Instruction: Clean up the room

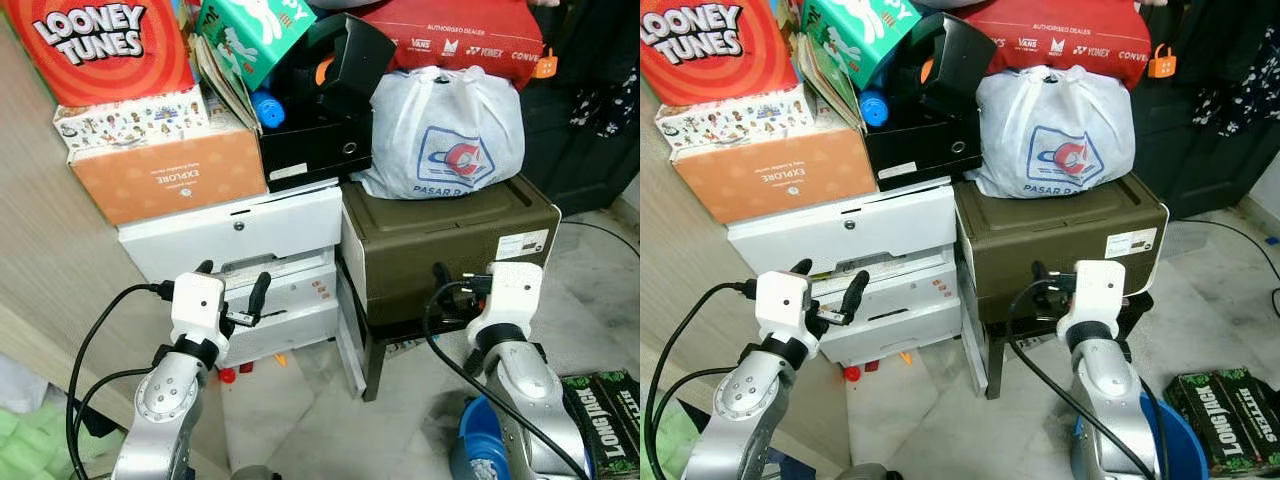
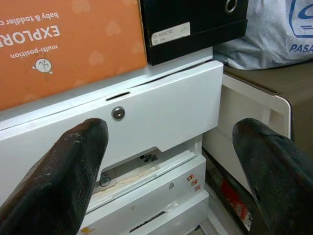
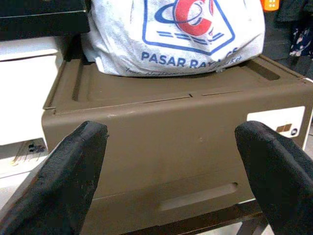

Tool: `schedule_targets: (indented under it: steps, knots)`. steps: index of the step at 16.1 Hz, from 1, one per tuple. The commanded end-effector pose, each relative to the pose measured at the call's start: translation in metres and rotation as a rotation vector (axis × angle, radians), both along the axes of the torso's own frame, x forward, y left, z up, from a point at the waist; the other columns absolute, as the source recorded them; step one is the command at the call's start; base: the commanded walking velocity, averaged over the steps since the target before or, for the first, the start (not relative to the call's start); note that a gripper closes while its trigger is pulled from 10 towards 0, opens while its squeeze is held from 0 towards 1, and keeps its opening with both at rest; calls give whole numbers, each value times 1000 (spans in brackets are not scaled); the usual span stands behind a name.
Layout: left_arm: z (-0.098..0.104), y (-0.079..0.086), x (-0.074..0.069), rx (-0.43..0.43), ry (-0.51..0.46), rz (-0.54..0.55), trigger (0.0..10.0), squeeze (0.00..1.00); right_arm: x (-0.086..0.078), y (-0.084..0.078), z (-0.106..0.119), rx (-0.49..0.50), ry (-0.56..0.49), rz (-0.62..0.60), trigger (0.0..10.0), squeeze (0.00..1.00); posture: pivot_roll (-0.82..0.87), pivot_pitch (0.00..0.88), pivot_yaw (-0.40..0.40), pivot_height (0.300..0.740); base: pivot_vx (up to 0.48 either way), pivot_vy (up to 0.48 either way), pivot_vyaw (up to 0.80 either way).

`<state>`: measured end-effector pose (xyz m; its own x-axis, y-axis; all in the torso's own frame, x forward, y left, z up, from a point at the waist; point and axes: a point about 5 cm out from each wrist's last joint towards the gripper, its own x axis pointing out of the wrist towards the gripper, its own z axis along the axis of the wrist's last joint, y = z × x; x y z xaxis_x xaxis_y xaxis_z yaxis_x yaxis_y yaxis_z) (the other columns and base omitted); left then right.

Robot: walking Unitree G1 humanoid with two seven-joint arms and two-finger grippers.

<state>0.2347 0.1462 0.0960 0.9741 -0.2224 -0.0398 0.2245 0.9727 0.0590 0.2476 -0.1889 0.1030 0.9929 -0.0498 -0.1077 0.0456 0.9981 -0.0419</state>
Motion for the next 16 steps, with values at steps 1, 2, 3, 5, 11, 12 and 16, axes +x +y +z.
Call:
schedule_targets:
  steps: [1,2,3,5,11,12,16]
  knots:
    - [2,3,1,20,-4,11,10000,0,1,2,-1,-1,4,8,10000,0,-65,0,45,740,0,-251,0]
    - [2,3,1,20,-3,10,10000,0,1,2,-1,0,5,8,10000,0,-65,0,45,740,0,-274,0]
    - [2,3,1,19,-2,9,10000,0,1,2,-1,0,6,10,10000,0,-64,0,46,740,0,-277,0]
    - [2,3,1,20,-2,6,10000,0,1,3,-2,0,7,11,10000,0,-63,0,46,740,0,-276,0]
    - [3,2,3,14,-10,13,10000,0,2,5,-2,-12,6,20,10000,0,-61,0,44,740,0,-46,667]
    - [3,2,3,14,-10,13,10000,0,2,5,-2,-12,7,20,10000,0,-61,0,44,740,0,0,800]
    - [4,3,5,18,-15,13,10000,0,5,6,-3,-14,5,24,10000,0,-56,0,43,740,0,0,800]
